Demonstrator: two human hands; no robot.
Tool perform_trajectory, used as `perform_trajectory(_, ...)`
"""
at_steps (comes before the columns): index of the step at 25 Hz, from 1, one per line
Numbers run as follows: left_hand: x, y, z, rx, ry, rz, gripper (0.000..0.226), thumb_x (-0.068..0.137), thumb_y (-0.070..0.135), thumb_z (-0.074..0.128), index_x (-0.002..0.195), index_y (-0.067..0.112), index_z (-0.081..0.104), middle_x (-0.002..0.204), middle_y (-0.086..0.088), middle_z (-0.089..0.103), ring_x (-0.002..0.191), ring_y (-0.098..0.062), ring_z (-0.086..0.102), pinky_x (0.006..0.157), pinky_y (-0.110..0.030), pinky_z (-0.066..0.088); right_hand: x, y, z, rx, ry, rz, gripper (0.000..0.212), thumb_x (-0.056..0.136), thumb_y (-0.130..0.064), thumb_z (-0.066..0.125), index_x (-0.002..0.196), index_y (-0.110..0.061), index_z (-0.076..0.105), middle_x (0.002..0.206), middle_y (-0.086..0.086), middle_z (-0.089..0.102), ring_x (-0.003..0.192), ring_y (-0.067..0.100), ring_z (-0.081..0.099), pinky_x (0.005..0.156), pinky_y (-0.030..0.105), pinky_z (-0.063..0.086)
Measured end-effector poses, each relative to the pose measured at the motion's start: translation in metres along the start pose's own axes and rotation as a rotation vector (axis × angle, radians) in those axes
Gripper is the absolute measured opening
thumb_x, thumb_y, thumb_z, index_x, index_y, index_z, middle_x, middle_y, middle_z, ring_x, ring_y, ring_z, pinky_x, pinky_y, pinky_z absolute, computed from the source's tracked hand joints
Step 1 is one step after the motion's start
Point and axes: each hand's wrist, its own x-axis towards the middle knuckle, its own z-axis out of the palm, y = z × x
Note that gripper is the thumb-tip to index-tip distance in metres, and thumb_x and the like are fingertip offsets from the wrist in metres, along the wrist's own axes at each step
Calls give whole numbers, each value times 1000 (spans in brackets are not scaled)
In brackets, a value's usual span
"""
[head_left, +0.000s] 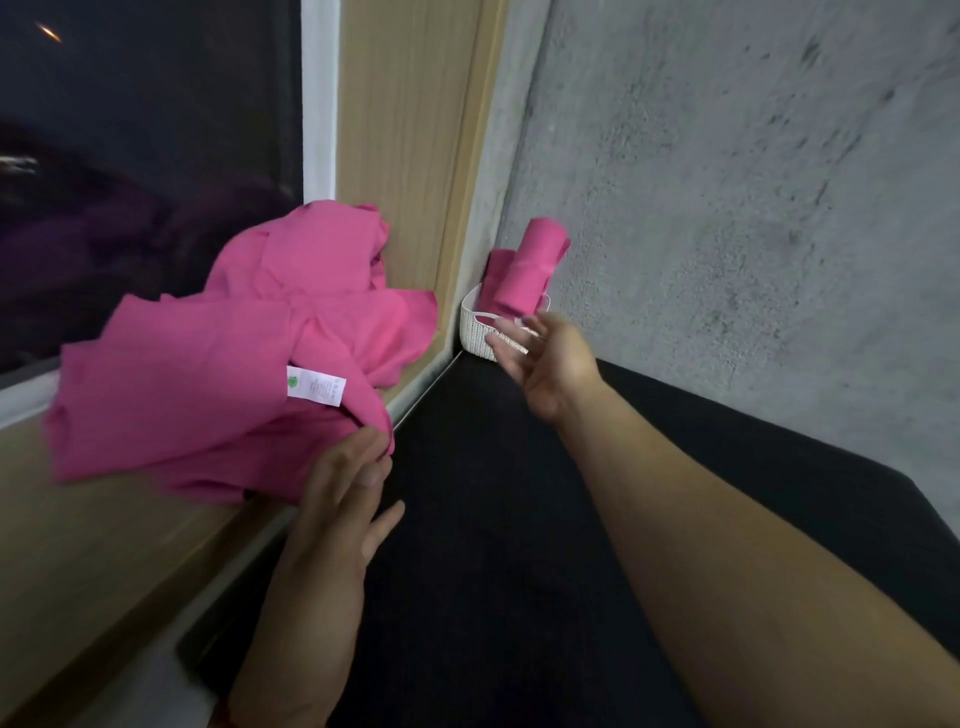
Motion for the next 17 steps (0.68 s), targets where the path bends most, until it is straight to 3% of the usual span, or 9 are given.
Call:
perform_trajectory(4,7,-2,-5,-1,27,-11,44,78,61,72,119,46,71,138,12,66,135,-9,57,104,-46,49,-6,14,-13,-54,-25,29,25,108,-20,51,129,-9,60,99,10,81,81,26,80,67,28,64)
perform_trajectory(6,7,2,-6,-18,48,-18,57,66,74,81,115,46,73,135,11,68,134,-10,58,100,-44,50,-9,10,-15,-63,-34,16,24,108,-21,51,128,-10,60,98,10,81,81,25,80,66,28,63)
perform_trajectory(9,-2,12,-6,-21,77,34,83,63,79,80,129,30,65,138,6,67,134,-12,59,104,-48,48,-16,8,-11,-81,-59,15,22,107,-22,52,125,-11,60,95,9,81,81,25,80,67,28,64)
perform_trajectory(14,-7,31,-15,35,92,36,55,90,53,62,138,28,60,139,9,66,125,-6,65,110,-47,48,-31,13,20,-162,-132,44,25,107,-24,55,128,-12,62,97,7,80,81,25,80,67,28,64)
perform_trajectory(17,-4,39,-27,27,147,62,41,93,45,54,130,32,65,136,8,68,125,-7,64,107,-44,50,-45,25,53,-295,-207,13,19,106,-21,56,123,-14,62,94,4,78,76,21,77,68,29,63)
